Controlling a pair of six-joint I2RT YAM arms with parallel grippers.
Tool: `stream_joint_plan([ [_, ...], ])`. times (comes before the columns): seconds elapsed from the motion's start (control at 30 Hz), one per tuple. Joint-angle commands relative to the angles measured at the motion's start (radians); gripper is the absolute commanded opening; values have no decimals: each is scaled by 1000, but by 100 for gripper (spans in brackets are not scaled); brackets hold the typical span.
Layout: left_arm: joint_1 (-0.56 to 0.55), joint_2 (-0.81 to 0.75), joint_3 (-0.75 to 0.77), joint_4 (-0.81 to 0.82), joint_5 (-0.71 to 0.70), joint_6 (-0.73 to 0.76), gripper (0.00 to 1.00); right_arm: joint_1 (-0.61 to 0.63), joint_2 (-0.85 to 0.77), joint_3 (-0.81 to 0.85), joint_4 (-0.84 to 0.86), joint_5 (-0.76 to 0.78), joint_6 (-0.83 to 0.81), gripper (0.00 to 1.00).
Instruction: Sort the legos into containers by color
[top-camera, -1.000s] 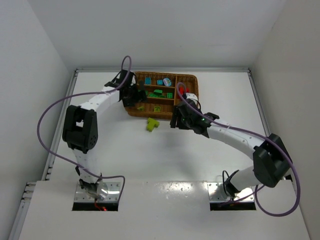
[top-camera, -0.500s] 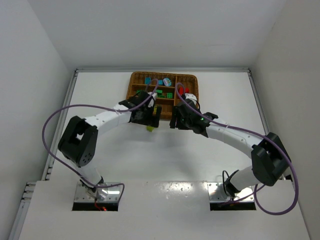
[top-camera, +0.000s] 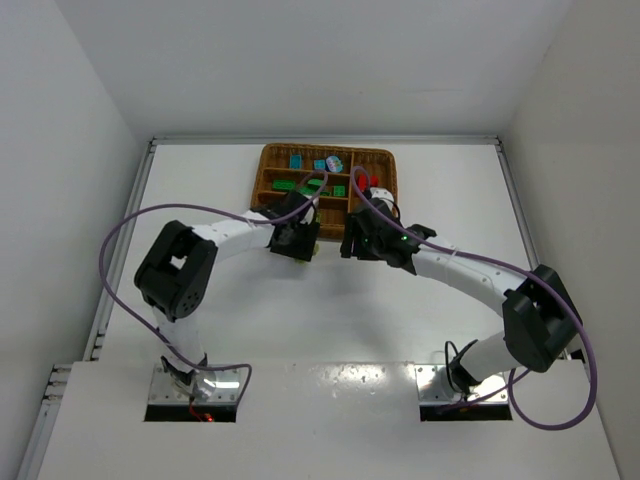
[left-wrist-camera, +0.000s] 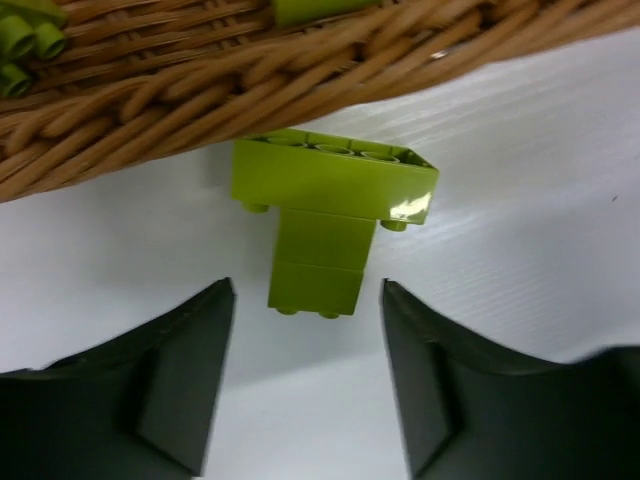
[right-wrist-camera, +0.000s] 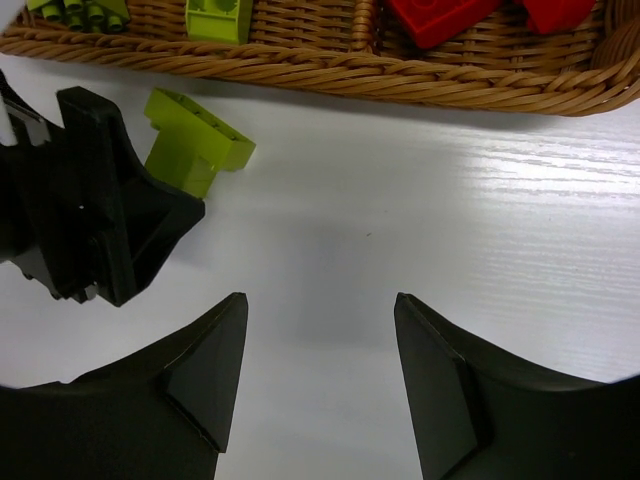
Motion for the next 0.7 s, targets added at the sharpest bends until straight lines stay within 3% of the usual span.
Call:
stream_joint_plan([
  [0.0, -24, 19, 24, 28, -15, 14, 62, 0, -7, 50, 6, 9, -6, 61],
  [0.07, -24, 29, 24, 39, -15, 14, 55, 0, -7, 50, 6, 9, -6, 61],
  [0.17, -24, 29, 24, 39, -2, 14, 33, -10, -7, 60, -14, 19, 3, 61],
  [0.2, -24, 29, 24, 39, -2, 14, 30, -19, -7, 60, -14, 19, 3, 61],
  [0.37, -24, -90, 4, 7, 53, 42, 1, -152, -28, 70, -24, -283, -42, 61],
  [0.47, -6, -217, -51, 7, 171, 86, 0, -221, 2, 93, -44, -601, -71, 64],
  [0.57, -6, -305, -104, 7, 283, 124, 0, -230, 33, 124, -60, -734, -97, 67],
  [0.67, -6, -369, -114, 7, 384, 153, 0, -230, 59, 124, -29, -802, -88, 76],
])
